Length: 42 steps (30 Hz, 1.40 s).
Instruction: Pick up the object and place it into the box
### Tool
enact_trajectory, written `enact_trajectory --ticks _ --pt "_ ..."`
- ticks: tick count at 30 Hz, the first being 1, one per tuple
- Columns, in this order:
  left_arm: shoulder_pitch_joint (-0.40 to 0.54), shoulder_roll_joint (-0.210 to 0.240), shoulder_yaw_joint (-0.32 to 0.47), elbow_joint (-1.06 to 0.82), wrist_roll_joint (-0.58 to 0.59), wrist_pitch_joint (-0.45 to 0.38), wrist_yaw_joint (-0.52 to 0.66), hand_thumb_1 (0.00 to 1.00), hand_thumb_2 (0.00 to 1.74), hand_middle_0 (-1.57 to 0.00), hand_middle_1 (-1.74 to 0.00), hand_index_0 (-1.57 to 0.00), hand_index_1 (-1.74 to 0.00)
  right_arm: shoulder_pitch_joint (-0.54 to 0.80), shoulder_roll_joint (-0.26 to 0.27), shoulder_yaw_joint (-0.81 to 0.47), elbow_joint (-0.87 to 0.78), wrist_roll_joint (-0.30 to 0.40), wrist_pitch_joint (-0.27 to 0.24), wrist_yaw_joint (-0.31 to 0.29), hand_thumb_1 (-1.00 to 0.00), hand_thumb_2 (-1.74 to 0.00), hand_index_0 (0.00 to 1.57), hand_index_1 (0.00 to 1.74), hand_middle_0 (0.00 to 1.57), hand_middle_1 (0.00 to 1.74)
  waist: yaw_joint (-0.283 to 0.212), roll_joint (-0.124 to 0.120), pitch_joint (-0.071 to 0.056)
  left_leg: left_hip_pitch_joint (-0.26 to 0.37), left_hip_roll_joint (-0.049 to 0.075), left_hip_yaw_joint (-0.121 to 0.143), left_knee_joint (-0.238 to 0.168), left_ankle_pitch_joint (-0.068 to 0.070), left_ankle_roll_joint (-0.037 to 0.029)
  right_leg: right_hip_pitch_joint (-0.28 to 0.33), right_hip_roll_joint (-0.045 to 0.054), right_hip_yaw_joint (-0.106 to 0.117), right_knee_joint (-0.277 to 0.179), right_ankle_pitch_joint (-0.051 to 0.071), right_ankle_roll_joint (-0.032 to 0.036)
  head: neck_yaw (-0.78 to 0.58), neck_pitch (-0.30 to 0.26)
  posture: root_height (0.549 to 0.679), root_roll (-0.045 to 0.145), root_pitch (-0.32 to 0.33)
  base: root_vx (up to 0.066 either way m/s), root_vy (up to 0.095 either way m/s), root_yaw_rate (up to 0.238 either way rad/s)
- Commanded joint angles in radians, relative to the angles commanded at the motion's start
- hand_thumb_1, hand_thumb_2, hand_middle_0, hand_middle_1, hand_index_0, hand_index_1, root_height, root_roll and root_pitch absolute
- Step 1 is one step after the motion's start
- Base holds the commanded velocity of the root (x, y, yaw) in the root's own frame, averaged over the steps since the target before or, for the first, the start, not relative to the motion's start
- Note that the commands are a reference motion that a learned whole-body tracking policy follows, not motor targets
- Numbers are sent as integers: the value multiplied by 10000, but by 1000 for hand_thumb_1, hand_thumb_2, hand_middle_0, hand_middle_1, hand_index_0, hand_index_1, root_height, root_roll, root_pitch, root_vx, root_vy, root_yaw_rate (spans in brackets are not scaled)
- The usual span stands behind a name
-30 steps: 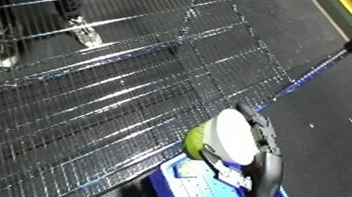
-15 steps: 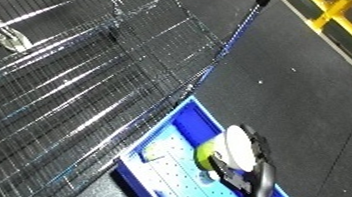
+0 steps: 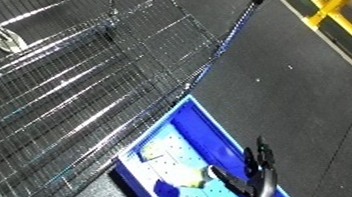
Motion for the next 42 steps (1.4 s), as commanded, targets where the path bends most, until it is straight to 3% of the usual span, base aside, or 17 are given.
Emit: enact_trajectory --ticks 6,11,18,23,32,42 --pt "-39 -32 -13 28 -31 34 13 1000 1740 -1570 -1740 -1570 -1740 11 68 -22 -141 -135 -13 -44 0 0 0 0 0 0 -14 -27 0 -64 14 -36 63 36 7 -55 57 -20 135 -43 -47 -145 -123 659 89 72 19 -5 7" --pt "126 -45 70 -123 -24 130 -39 1000 1740 -1570 -1740 -1570 -1740 214 190 45 -811 -316 -6 701 0 0 0 0 0 0 41 -72 0 -103 4 -95 107 87 -3 -49 73 -65 250 -93 -95 -768 -199 658 91 70 27 -6 49" --pt "253 -74 205 -334 108 277 -59 1000 1740 -1570 -1740 -1570 -1740 239 454 672 -2731 -1458 116 1272 0 0 0 0 0 0 211 -264 0 -111 19 -216 -74 247 21 -31 144 -75 185 -66 -70 -1571 -241 659 88 70 -12 -32 110" --pt "289 -135 273 -313 139 299 -31 1000 1740 -1570 -1740 -1570 -1740 -103 463 989 -3804 -2270 440 1733 0 0 0 0 0 0 396 -375 -2 -155 36 -332 -65 312 -8 21 171 -103 204 -97 -91 -2390 -350 658 86 64 0 -22 69" --pt "289 -168 476 -283 316 682 -228 1000 1740 -1570 -1740 -1570 -1740 -926 748 1808 -4954 -3079 1285 2752 0 0 0 0 0 0 956 -758 -48 -293 94 -553 418 200 -62 263 55 -283 300 -172 -174 -4385 -730 658 85 39 17 -60 115" --pt "-1 108 612 -285 690 1386 -368 1000 1740 -1570 -1740 -1570 -1740 -1779 1251 2866 -5059 -3524 1778 3347 0 0 0 0 0 0 1737 -1262 -18 -560 98 -992 857 175 2 509 162 -653 597 -280 -228 -5934 -962 654 65 10 23 -120 218"
